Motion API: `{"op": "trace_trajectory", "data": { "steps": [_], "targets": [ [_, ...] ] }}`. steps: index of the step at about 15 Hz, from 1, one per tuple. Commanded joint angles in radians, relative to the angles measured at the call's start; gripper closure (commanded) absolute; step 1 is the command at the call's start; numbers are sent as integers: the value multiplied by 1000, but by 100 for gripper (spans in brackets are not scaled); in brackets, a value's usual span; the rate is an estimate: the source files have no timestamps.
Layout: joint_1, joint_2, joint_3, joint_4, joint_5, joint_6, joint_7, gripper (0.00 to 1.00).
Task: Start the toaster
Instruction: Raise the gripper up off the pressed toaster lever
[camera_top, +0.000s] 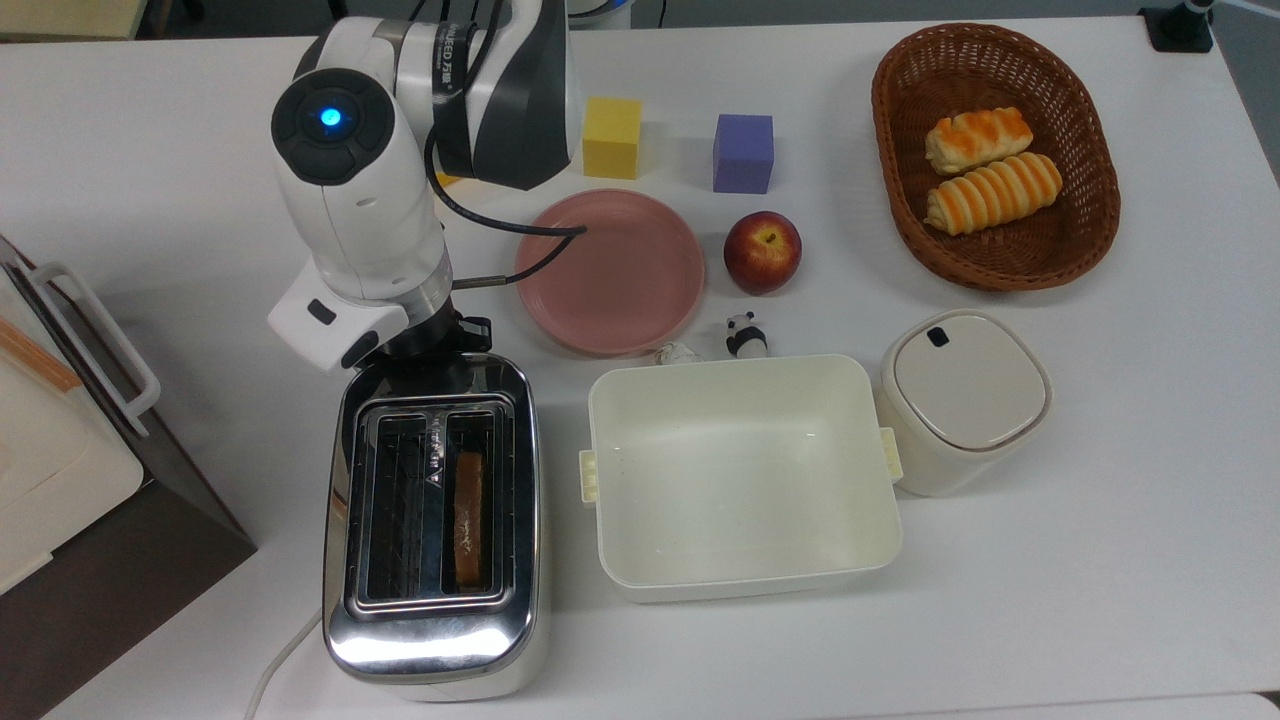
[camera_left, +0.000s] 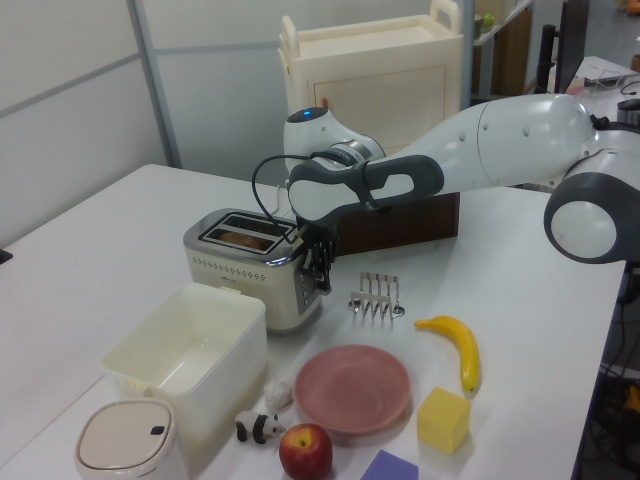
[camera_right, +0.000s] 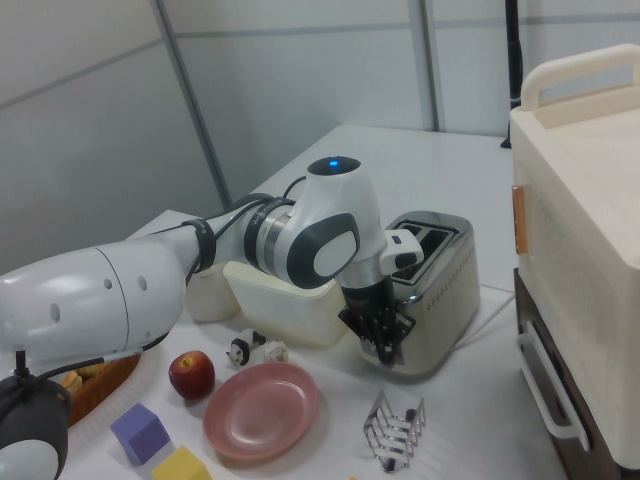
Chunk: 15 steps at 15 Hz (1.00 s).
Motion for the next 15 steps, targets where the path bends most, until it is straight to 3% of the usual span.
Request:
{"op": "trace_trajectory", "data": {
  "steps": [1,7,15],
  "targets": [
    [3,-28,-10,-49,1,54,-15,100],
    [3,-52,-10,-46,-6,39,-14,100],
    [3,-157,-10,-46,-3,-50,-15,100]
  ]
}}
